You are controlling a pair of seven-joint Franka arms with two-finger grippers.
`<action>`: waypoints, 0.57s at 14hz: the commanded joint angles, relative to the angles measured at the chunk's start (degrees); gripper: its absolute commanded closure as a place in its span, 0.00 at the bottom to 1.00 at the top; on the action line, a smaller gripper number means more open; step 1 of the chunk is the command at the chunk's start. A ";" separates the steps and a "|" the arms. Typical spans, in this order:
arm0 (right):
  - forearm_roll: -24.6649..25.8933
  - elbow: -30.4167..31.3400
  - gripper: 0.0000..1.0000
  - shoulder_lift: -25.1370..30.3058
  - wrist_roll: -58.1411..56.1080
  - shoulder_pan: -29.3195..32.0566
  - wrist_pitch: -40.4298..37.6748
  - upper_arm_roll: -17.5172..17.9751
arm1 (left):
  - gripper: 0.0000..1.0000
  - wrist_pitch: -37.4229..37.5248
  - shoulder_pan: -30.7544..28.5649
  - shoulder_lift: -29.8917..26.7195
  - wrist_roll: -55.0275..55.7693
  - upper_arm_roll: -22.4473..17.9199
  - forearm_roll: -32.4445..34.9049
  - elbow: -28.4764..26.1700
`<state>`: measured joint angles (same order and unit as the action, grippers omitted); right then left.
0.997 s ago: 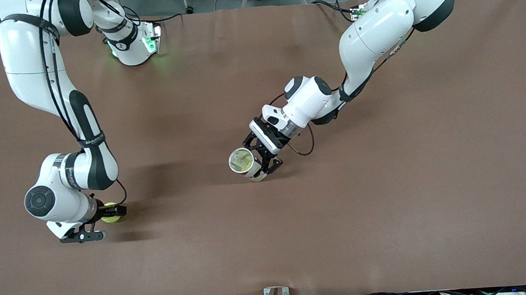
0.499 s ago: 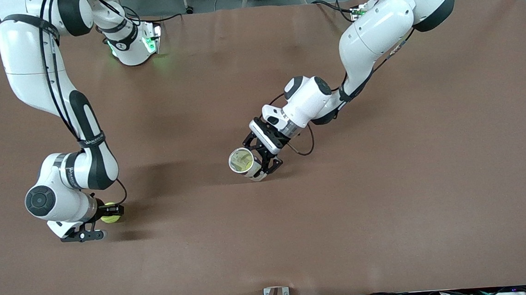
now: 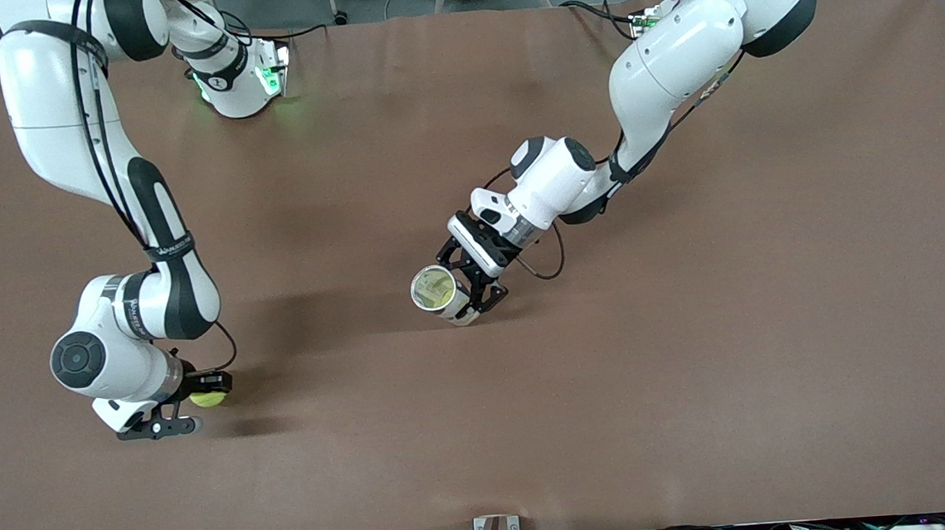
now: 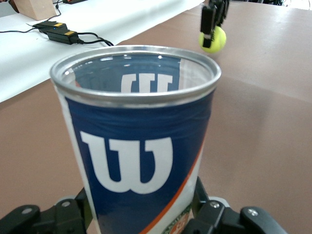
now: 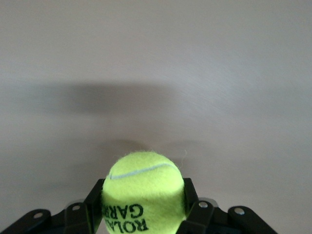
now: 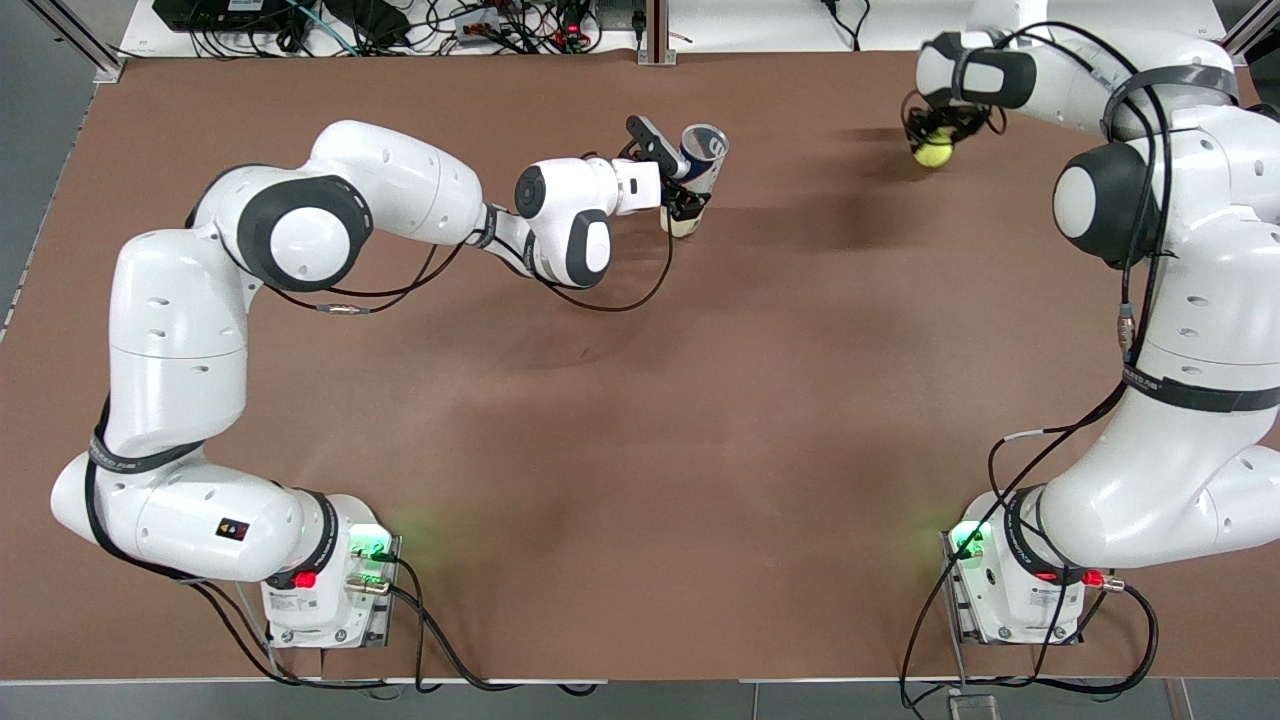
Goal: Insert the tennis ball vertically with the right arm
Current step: 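Grasp the second tennis ball with the right gripper and lift it, then carry the second ball with the right gripper over the can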
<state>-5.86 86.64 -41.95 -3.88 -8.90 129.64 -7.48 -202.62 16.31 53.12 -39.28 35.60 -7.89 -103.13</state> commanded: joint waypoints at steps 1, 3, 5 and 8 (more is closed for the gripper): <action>-4.74 1.61 0.79 8.01 -0.17 0.46 -3.34 5.09 | 0.22 -0.84 -0.32 0.58 -0.45 0.18 0.95 0.13; -12.46 1.61 0.79 11.09 0.01 0.20 -7.10 7.21 | 0.22 -0.84 -0.32 0.58 -0.53 0.18 0.95 0.04; -23.09 1.52 0.79 13.90 0.01 0.11 -13.16 8.53 | 0.22 -0.84 -0.32 0.58 -0.53 0.18 0.95 0.04; -31.83 1.52 0.79 15.58 0.18 -1.99 -19.07 9.24 | 0.22 -0.84 -0.40 0.58 -0.53 0.09 0.95 0.04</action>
<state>-33.40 86.10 -28.09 -3.75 -9.81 111.73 0.89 -202.64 16.31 53.12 -39.28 35.59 -7.89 -103.14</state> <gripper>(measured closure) 0.339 0.220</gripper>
